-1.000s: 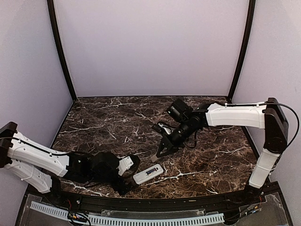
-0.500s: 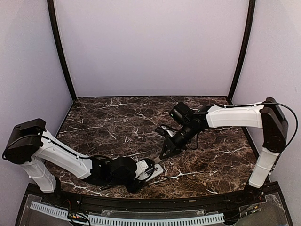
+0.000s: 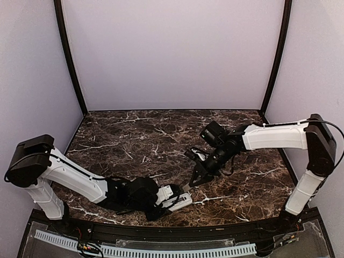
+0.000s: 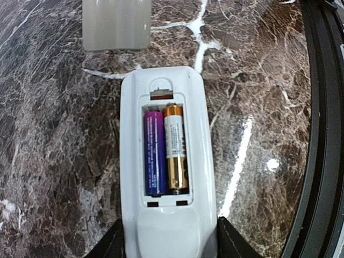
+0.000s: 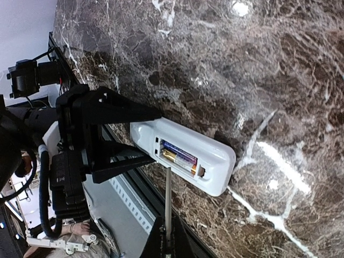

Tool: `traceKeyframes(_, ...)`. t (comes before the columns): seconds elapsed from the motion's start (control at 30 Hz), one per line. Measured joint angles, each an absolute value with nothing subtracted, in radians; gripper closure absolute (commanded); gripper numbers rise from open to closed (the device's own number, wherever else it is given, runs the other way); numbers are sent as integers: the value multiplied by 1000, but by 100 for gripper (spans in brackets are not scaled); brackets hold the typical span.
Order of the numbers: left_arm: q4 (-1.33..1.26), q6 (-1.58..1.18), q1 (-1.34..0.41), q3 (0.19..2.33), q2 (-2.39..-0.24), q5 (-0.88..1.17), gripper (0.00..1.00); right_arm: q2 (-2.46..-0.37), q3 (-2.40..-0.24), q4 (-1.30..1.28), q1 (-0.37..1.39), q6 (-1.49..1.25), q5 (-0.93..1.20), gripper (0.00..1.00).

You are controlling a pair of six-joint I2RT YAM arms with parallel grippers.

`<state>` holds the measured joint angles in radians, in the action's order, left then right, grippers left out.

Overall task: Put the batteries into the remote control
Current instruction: Move the remote control without the battery cover to the center of the board, then place the battery cover on the remote control without the battery cover.

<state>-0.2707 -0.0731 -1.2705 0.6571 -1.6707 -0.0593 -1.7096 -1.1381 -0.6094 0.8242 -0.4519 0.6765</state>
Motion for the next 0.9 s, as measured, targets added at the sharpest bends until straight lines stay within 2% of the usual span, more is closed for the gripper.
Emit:
traceKeyframes(0.1,-271,-43,-1272,663,-1676,-35,52,-1657,-1080,-589,824,-491,682,100)
traceKeyframes(0.27,-263,5,-1293,715,-1720,-16,31,-1594,-965,-498,825,-585,713,100)
traceKeyframes(0.4,-254,21,-1302,716,-1717,0,20,-1592,-900,-421,838,-656,735,100)
traceKeyframes(0.5,-226,15,-1303,694,-1684,-2,19,-1592,-868,-354,855,-701,754,100)
traceKeyframes(0.67,-167,-18,-1306,666,-1632,-17,24,-1617,-862,-260,876,-719,804,100)
traceKeyframes(0.9,-147,-49,-1306,664,-1622,-42,26,-1726,-929,-286,877,-641,834,100)
